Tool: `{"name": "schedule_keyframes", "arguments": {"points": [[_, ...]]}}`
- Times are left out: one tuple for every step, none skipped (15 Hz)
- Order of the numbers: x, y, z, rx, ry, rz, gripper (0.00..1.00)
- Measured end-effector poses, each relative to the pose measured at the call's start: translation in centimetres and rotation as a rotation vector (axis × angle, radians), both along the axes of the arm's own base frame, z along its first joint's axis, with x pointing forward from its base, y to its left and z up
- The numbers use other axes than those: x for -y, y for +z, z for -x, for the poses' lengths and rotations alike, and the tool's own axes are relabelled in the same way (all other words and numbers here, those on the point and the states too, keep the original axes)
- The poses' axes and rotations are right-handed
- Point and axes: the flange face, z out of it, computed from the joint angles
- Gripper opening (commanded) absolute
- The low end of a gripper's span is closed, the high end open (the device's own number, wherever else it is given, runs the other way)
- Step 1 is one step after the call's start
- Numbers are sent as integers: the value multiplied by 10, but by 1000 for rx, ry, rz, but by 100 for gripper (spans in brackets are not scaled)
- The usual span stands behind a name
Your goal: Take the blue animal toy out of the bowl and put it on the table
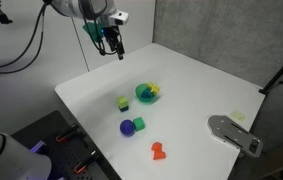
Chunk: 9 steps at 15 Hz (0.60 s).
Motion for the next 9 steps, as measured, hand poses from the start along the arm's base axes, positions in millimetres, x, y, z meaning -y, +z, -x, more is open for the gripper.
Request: {"name": "schedule_keyframes", "arguments": {"points": [[4,-2,-11,-7,-13,-8,100],[7,-4,-23,-14,-27,-17,100],[11,-8,-35,-23,-42,-28,100],[14,-12,-46,-34,-54,-39,100],[18,-19,-57,-46,-68,-53,100],[20,-27,-67,-59,-82,-64,100],[23,-36,-77,-71,-95,-72,100],[26,-45,-86,-81,-105,-76,100],[30,-57,-95,-91,-115,-75,100]]}}
